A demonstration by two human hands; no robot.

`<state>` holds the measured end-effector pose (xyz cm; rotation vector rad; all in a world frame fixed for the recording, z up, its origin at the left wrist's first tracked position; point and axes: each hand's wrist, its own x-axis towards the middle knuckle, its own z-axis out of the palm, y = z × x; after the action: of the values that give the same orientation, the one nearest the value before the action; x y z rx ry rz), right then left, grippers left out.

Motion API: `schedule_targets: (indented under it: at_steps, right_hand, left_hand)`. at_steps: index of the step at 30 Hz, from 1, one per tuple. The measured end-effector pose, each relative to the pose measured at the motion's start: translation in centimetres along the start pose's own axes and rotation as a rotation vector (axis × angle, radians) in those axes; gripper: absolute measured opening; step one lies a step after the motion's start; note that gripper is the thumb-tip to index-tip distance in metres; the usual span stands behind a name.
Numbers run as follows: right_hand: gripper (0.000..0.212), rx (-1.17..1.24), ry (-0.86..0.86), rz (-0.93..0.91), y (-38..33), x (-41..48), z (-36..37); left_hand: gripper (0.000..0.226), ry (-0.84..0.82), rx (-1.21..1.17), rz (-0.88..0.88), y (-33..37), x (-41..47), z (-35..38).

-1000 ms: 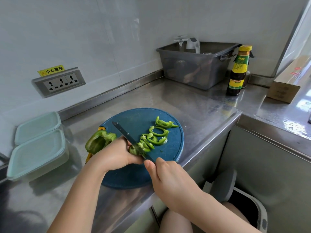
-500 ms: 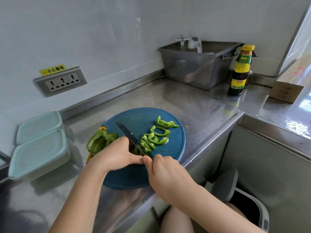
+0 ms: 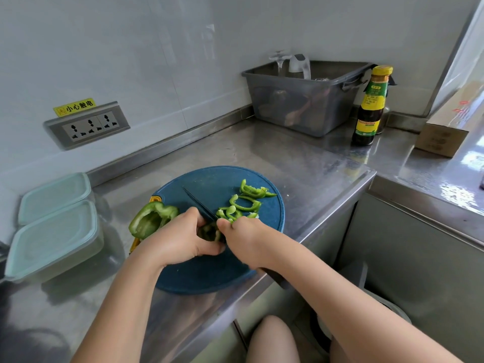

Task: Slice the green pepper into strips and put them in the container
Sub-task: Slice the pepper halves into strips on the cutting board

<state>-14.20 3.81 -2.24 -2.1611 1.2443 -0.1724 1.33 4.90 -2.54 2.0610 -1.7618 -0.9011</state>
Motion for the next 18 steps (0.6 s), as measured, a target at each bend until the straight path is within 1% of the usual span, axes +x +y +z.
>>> schedule_targets:
  at_steps: [2,4,6,9,11,12,13,14,15,16,17,18]
  right_hand:
    - [0.031,0.018,0.004,0.076,-0.6,0.4,-0.1]
    - [0.042,-0.03,-0.028,0.087,-1.0,0.3,-0.2]
    - [0.044,-0.041,-0.053,0.108,-1.2,0.6,-0.3]
    - [0.047,-0.063,-0.066,0.143,-1.6,1.1,-0.3]
    - [0.054,-0.093,-0.087,0.143,-1.8,1.6,-0.4]
    - [0.053,-0.065,-0.088,0.185,-2.0,1.7,-0.5]
    - [0.044,-0.009,-0.095,0.199,-1.9,1.7,-0.4]
    - [0.029,0.134,-0.093,0.242,-1.6,1.8,-0.4]
    - [0.029,0.247,-0.097,0.25,-1.3,1.6,-0.7]
    - [0.041,0.387,-0.079,0.299,-1.0,1.2,-0.9]
    - [0.05,0.532,-0.075,0.351,-0.6,0.8,-0.8]
    - [0.052,0.616,-0.085,0.366,0.0,0.5,-0.7]
  left_hand:
    - [0.076,-0.004,0.022,-0.005,0.2,-0.1,0.0]
    - [0.068,-0.001,0.024,-0.006,0.3,-0.1,0.0]
    - [0.056,-0.01,0.024,-0.006,0.2,0.0,0.0]
    - [0.053,-0.062,0.016,-0.014,-0.1,-0.3,-0.3]
    - [0.049,-0.063,-0.01,-0.017,-0.5,-0.5,-0.7]
    - [0.048,-0.056,-0.043,-0.021,-0.6,-0.5,-1.0]
    - [0.05,-0.053,-0.074,-0.027,-0.7,-0.6,-1.3]
    - [0.053,-0.052,-0.085,-0.03,-0.6,-0.8,-1.6]
    - [0.058,-0.052,-0.071,-0.031,-0.6,-0.9,-1.7]
    - [0.065,-0.052,-0.05,-0.031,-0.6,-0.9,-1.8]
    - [0.069,-0.05,-0.038,-0.03,-0.5,-0.9,-1.7]
    - [0.071,-0.051,-0.041,-0.033,-0.5,-0.9,-1.6]
